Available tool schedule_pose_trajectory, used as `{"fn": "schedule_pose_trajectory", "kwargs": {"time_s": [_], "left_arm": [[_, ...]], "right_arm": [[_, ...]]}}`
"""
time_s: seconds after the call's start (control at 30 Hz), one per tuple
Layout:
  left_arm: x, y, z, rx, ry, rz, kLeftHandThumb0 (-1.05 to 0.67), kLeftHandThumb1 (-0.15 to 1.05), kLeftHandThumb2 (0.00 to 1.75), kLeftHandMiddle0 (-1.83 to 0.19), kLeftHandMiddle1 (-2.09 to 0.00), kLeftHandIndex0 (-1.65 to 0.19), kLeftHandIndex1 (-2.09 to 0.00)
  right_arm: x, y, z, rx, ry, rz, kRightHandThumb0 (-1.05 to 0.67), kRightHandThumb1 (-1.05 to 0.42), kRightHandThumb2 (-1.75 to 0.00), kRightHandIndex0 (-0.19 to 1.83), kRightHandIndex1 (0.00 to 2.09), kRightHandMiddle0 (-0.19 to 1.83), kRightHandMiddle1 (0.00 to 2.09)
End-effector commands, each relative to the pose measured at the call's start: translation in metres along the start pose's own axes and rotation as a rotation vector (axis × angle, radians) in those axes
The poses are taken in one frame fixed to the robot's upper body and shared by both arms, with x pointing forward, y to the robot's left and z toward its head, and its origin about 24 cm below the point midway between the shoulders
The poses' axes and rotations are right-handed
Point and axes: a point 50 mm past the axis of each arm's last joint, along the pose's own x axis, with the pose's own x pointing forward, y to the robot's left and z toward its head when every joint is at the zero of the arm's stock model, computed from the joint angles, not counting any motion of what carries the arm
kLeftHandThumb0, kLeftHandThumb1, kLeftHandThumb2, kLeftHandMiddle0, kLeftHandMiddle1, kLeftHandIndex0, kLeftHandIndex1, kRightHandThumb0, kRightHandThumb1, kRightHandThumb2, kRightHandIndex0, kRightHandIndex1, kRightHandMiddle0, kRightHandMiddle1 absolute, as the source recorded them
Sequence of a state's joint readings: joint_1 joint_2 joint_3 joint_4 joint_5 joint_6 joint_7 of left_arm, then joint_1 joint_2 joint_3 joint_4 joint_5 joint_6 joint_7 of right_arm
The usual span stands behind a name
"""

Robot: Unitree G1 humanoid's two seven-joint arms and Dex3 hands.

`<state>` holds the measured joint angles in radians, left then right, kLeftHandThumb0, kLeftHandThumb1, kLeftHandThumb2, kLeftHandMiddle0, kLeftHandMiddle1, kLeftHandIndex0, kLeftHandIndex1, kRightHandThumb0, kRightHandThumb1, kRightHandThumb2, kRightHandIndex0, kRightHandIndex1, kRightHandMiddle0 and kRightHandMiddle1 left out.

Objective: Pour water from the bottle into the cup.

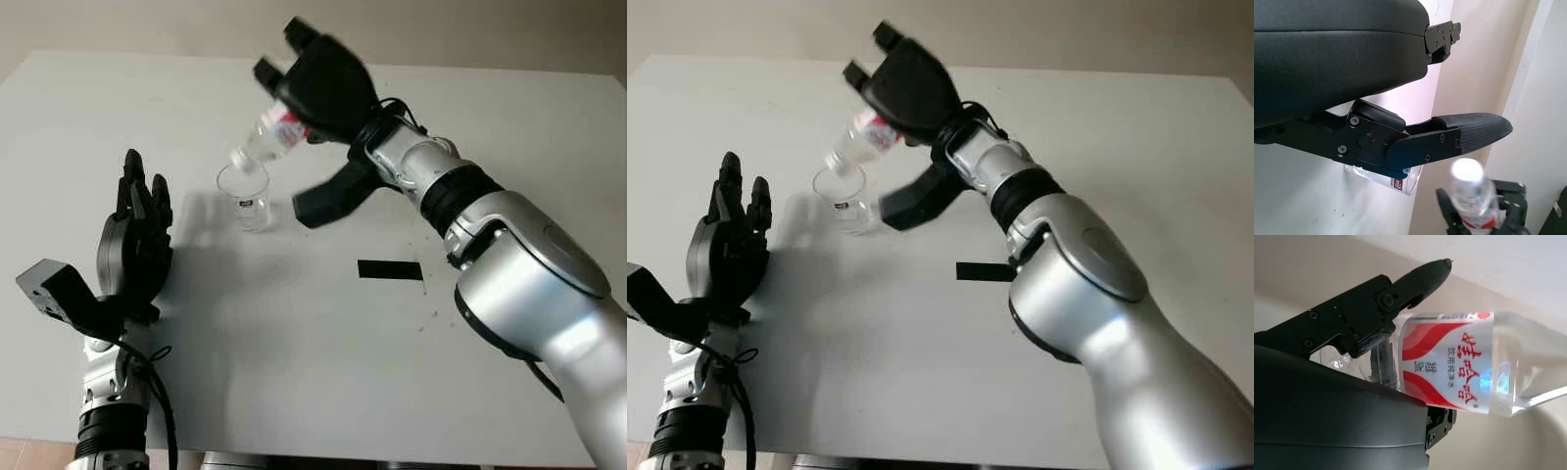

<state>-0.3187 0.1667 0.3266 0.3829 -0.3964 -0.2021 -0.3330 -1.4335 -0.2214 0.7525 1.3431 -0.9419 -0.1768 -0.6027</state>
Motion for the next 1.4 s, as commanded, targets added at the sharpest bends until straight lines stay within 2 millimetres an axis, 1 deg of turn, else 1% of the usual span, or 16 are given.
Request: {"fn": "schedule_pose_trajectory", "kwargs": {"time_s": [0.0, 0.07, 0.1, 0.17, 0.23, 0.27, 0.33, 0.37, 0.47, 0.53, 0.63, 0.77, 0.9, 1.03, 1.27, 1.37], "left_arm": [[-0.011, 0.004, -0.017, -0.018, 0.071, 0.027, -0.85, 1.05, 0.61, 0.19, 0.00, 0.19, 0.00], [-0.011, 0.005, -0.016, -0.015, 0.072, 0.026, -0.85, 1.05, 0.61, 0.19, 0.00, 0.19, 0.00], [-0.010, 0.005, -0.016, -0.013, 0.072, 0.025, -0.85, 1.05, 0.61, 0.19, 0.00, 0.19, 0.00], [-0.010, 0.006, -0.016, -0.013, 0.072, 0.023, -0.85, 1.05, 0.61, 0.19, 0.00, 0.19, 0.00], [-0.010, 0.007, -0.016, -0.008, 0.072, 0.022, -0.85, 1.05, 0.61, 0.19, 0.00, 0.19, 0.00], [-0.009, 0.007, -0.016, -0.007, 0.074, 0.024, -0.85, 1.05, 0.61, 0.19, 0.00, 0.19, 0.00], [-0.009, 0.006, -0.015, -0.004, 0.072, 0.024, -0.85, 1.05, 0.60, 0.19, -0.01, 0.19, 0.00], [-0.008, 0.006, -0.015, -0.003, 0.072, 0.024, -0.85, 1.05, 0.61, 0.19, 0.00, 0.19, 0.00], [-0.008, 0.005, -0.015, -0.001, 0.070, 0.017, -0.85, 1.05, 0.61, 0.19, 0.00, 0.19, 0.00], [-0.007, 0.006, -0.015, 0.000, 0.070, 0.015, -0.85, 1.05, 0.62, 0.19, 0.00, 0.19, 0.00], [-0.006, 0.005, -0.015, -0.001, 0.072, 0.011, -0.85, 1.05, 0.61, 0.19, 0.00, 0.19, 0.00], [-0.005, 0.004, -0.016, 0.001, 0.078, 0.010, -0.86, 1.05, 0.61, 0.19, -0.01, 0.19, 0.00], [-0.006, 0.004, -0.016, -0.001, 0.084, 0.007, -0.86, 1.05, 0.61, 0.19, 0.00, 0.19, 0.00], [-0.007, 0.005, -0.016, -0.005, 0.083, 0.004, -0.85, 1.05, 0.62, 0.19, 0.00, 0.19, 0.00], [-0.007, 0.005, -0.017, -0.004, 0.087, 0.008, -0.86, 1.05, 0.62, 0.19, 0.00, 0.19, 0.00], [-0.008, 0.005, -0.017, -0.008, 0.090, 0.011, -0.86, 1.05, 0.62, 0.19, 0.00, 0.19, 0.00]], "right_arm": [[0.002, -0.006, -0.009, 0.115, 0.074, -0.018, -0.34, -1.02, -0.05, 1.08, 2.09, 0.24, 1.88], [0.001, -0.006, -0.016, 0.201, 0.141, -0.008, -0.24, -1.04, -0.14, 1.04, 2.09, 0.28, 2.05], [-0.001, -0.004, -0.021, 0.256, 0.178, -0.005, -0.22, -1.04, -0.16, 1.04, 2.09, 0.31, 2.07], [-0.004, -0.002, -0.026, 0.326, 0.224, -0.002, -0.16, -1.03, -0.35, 1.05, 2.09, 0.54, 2.09], [-0.009, 0.002, -0.031, 0.414, 0.277, -0.008, -0.14, -0.92, -0.56, 1.06, 2.09, 0.73, 2.09], [-0.012, 0.004, -0.034, 0.470, 0.306, -0.012, -0.14, -0.87, -0.60, 1.07, 2.09, 0.76, 2.09], [-0.022, 0.014, -0.041, 0.634, 0.387, -0.017, -0.16, -0.80, -0.61, 1.15, 2.09, 0.85, 2.09], [-0.027, 0.019, -0.043, 0.721, 0.431, -0.017, -0.17, -0.81, -0.57, 1.21, 2.09, 0.98, 2.09], [-0.041, 0.034, -0.046, 0.966, 0.517, 0.004, -0.18, -0.91, -0.40, 1.18, 2.09, 1.18, 2.09], [-0.049, 0.042, -0.046, 1.073, 0.536, 0.020, -0.18, -0.97, -0.30, 1.12, 2.09, 1.21, 2.09], [-0.064, 0.056, -0.043, 1.240, 0.549, 0.087, -0.20, -1.02, -0.22, 1.10, 2.09, 1.22, 2.09], [-0.088, 0.071, -0.038, 1.523, 0.551, 0.156, -0.16, -1.05, -0.23, 1.12, 2.09, 1.18, 2.09], [-0.109, 0.074, -0.032, 1.707, 0.542, 0.209, -0.15, -1.05, -0.27, 1.17, 2.09, 0.85, 2.09], [-0.122, 0.069, -0.032, 1.803, 0.536, 0.243, -0.17, -1.05, -0.28, 1.24, 2.09, 0.71, 2.09], [-0.140, 0.054, -0.035, 1.821, 0.538, 0.271, -0.23, -1.05, -0.25, 1.27, 2.09, 0.70, 2.09], [-0.147, 0.048, -0.035, 1.796, 0.508, 0.279, -0.27, -1.05, -0.24, 1.19, 2.09, 0.70, 2.09]]}}
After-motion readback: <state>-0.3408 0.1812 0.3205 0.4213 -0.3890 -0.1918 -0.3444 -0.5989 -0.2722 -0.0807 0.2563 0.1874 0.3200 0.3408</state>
